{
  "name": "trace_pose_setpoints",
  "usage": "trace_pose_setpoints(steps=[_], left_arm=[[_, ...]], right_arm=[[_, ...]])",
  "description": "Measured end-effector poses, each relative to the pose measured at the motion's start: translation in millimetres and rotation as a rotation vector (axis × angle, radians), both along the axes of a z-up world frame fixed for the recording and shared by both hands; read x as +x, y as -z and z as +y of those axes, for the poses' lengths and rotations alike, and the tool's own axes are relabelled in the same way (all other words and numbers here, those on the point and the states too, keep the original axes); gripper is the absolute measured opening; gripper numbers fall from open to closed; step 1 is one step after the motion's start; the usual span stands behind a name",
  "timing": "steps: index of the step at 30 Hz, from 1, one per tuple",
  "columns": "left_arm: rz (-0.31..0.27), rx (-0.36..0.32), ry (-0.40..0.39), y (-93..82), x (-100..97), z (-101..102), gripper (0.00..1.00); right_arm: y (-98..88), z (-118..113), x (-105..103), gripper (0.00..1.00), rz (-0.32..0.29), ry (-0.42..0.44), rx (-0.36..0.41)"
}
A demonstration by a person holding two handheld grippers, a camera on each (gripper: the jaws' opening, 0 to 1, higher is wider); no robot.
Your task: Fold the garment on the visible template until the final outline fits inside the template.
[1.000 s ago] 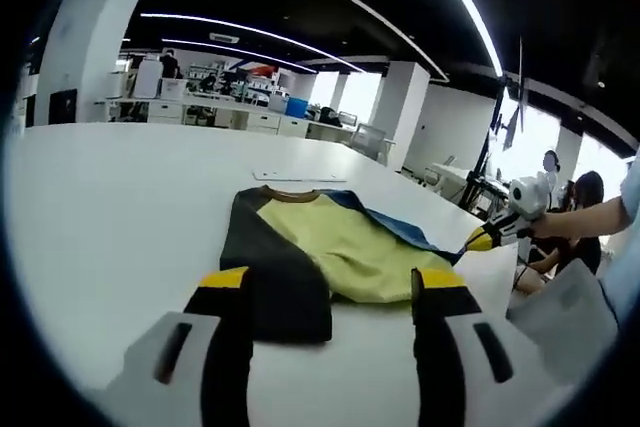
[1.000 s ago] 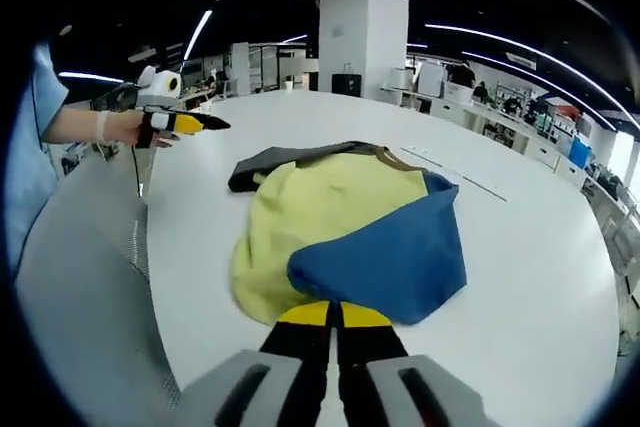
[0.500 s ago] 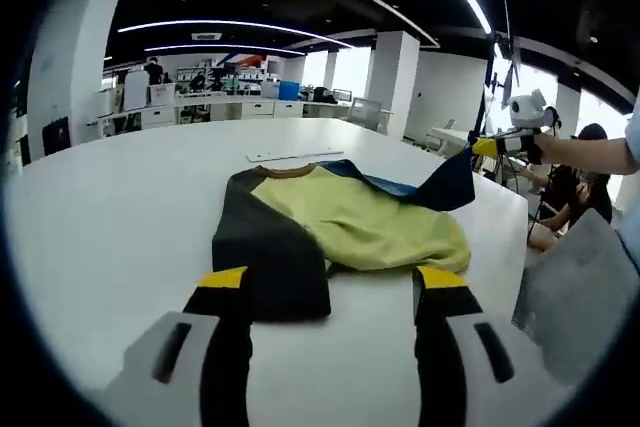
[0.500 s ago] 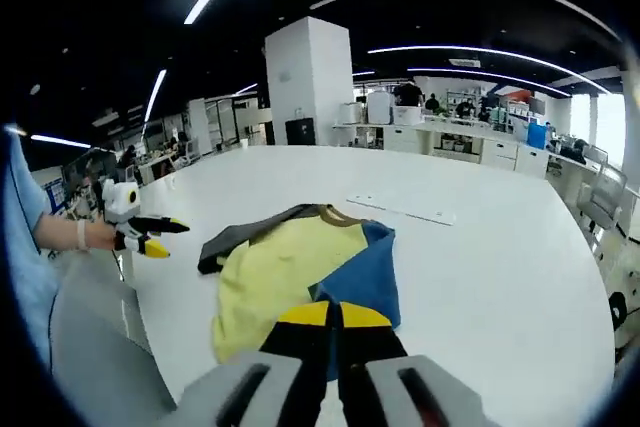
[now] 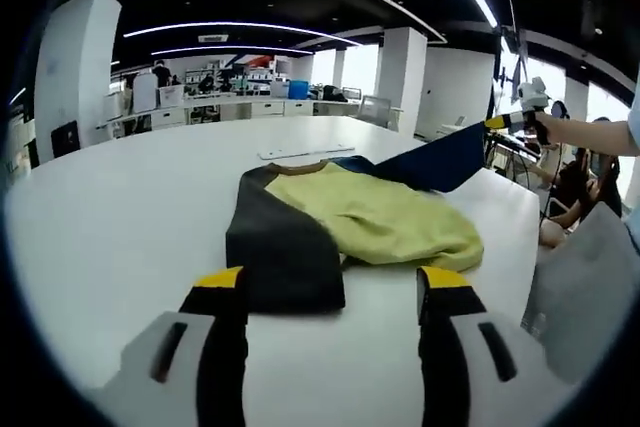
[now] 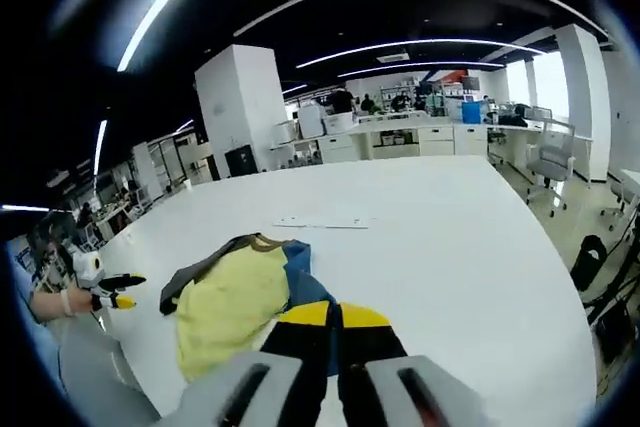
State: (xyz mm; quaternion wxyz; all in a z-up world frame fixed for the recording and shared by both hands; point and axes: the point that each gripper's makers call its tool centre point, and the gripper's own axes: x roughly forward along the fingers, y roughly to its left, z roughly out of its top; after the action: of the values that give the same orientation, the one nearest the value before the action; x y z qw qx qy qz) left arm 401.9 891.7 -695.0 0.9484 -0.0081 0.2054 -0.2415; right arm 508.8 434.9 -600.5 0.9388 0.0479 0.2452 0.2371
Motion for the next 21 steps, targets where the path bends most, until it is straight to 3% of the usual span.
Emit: trace_pose_setpoints(steps=[6,8,11,15,17,21], left_arm=[[0.012,-0.009,-0.033,1.5,-0.7,7,0.66],[0.014,-0.001,-0.041,2.2,-1.5,9,0.66],[0.023,-0.017,-0.054,3.4,-2.5,11,0.66],[0.045,-0.003,-0.064,9.6,-4.4,17,0.66],[0.048,-0.010,-0.080,9.3,-4.1,21,0.67],[0.052,-0.023,-0.106,9.1,-4.9,27,0.66]], right_arm=[[3.4,-36,24,0.00,0.027,0.103,0.010],[6.0,-38,27,0.00,0.047,0.125,0.033],[27.9,-61,47,0.00,0.103,0.156,0.005],[57.1,-78,61,0.00,0.185,0.175,-0.080],[69.0,-83,67,0.00,0.229,0.182,-0.086],[91.2,-96,86,0.00,0.271,0.198,-0.117]])
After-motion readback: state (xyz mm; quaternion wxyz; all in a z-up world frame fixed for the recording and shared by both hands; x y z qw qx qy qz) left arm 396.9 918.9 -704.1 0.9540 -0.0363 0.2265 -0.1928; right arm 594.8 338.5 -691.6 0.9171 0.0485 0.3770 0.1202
